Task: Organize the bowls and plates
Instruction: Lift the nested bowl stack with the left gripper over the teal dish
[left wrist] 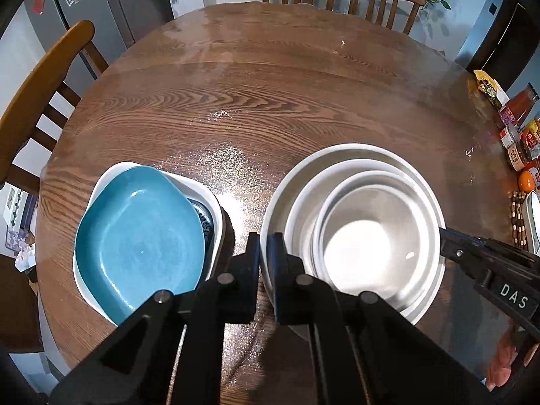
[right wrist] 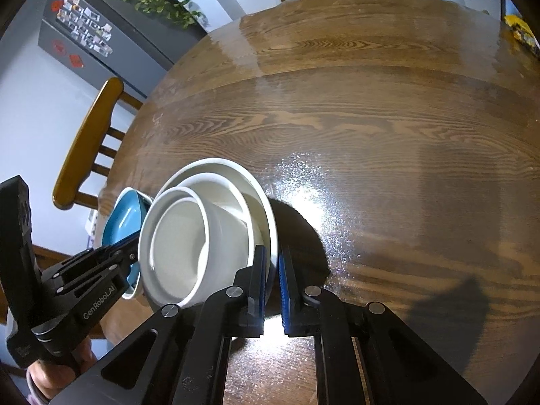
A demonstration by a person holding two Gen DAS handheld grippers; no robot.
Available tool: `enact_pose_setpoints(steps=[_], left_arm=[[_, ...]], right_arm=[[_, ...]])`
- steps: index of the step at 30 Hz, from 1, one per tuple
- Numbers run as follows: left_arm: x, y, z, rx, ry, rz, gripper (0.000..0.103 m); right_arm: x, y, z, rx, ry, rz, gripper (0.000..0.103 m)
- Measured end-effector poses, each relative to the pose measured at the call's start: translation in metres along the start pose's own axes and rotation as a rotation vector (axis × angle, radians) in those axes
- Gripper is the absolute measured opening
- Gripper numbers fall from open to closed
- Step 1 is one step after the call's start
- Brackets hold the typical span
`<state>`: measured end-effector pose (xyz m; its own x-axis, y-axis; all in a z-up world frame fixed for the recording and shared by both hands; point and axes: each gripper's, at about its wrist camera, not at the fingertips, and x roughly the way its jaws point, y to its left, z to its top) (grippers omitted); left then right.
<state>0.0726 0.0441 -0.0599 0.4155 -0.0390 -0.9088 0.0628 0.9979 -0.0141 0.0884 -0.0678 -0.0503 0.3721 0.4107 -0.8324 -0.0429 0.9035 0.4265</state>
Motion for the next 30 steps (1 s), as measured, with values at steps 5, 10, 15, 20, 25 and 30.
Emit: enact_pose_setpoints(steps=[5, 10, 15, 20, 25, 30], left_arm=[[-0.009, -0.001, -0.002, 0.002, -0.032, 0.005, 0.002], [-0.023, 0.003, -0.002, 0.001, -0.078, 0.011, 0.002], [-0.037, 0.008, -0.002, -0.007, -0.118, 0.012, 0.003], [-0.05, 0.015, -0.005, -0.018, -0.155, 0.02, 0.003], [-0.061, 0.026, -0.009, -0.04, -0.184, 0.035, 0.003], [-0.07, 0.041, -0.013, -0.072, -0.208, 0.053, 0.003]], right_arm=[[-0.009, 0.005, -0.001, -0.016, -0.019, -0.005, 0.011], [-0.018, 0.009, -0.003, -0.029, -0.038, -0.004, 0.01], [-0.032, 0.021, -0.006, -0.055, -0.067, -0.004, 0.01], [-0.04, 0.033, -0.009, -0.08, -0.084, 0.0, 0.011], [-0.045, 0.048, -0.01, -0.113, -0.095, 0.007, 0.01], [-0.045, 0.069, -0.009, -0.152, -0.1, 0.017, 0.011]])
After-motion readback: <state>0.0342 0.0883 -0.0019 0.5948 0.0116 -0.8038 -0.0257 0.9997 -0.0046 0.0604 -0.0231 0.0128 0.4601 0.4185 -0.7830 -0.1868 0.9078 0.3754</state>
